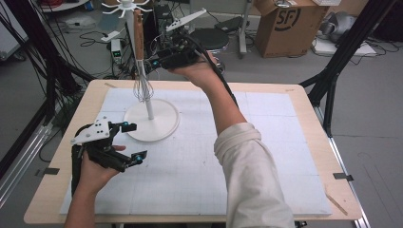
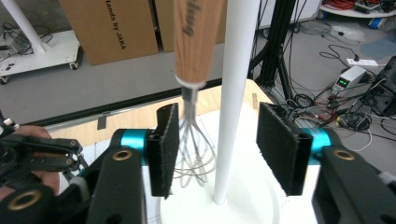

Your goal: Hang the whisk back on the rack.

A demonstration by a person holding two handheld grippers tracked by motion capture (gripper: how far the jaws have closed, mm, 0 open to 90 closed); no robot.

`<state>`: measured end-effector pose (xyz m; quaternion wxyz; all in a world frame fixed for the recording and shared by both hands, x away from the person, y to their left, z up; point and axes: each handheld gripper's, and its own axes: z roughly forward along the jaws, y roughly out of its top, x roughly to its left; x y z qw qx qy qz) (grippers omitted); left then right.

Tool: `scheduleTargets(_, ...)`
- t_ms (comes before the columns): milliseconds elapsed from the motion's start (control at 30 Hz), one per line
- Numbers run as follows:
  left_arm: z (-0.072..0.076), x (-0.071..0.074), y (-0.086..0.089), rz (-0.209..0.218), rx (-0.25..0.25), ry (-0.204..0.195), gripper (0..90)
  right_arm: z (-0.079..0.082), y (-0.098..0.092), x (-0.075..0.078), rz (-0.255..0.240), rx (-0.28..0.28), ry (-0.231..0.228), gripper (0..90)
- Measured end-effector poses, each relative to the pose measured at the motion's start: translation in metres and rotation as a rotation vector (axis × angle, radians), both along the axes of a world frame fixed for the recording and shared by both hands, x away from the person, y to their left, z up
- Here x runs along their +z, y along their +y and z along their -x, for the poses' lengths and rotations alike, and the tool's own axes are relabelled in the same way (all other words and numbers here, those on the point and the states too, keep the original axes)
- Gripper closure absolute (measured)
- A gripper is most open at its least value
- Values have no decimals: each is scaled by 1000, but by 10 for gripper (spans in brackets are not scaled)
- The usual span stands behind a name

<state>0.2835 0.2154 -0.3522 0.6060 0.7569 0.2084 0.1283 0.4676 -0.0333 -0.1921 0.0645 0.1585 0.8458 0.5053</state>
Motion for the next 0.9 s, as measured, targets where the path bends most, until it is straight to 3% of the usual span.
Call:
scheduleTargets(100,0,0,-1,-5,-1,0,17,3,-8,-3,0,-18,-27,415)
scheduleTargets(300,-1,-2,-3,-14,-1,6,17,11,-29,-9,-10,-13,-15,370)
scheduleTargets(500,-1,-3,-8,-22,-9,12,17,19,-54,-16,-75,0,0,257)
scheduleTargets(767,-2,-5,-14,-36,-28,14,17,32,-92,-28,-70,-77,-21,157)
scheduleTargets(900,-1,-4,-15,-34,-32,13,17,37,-112,-37,-81,-105,-7,131)
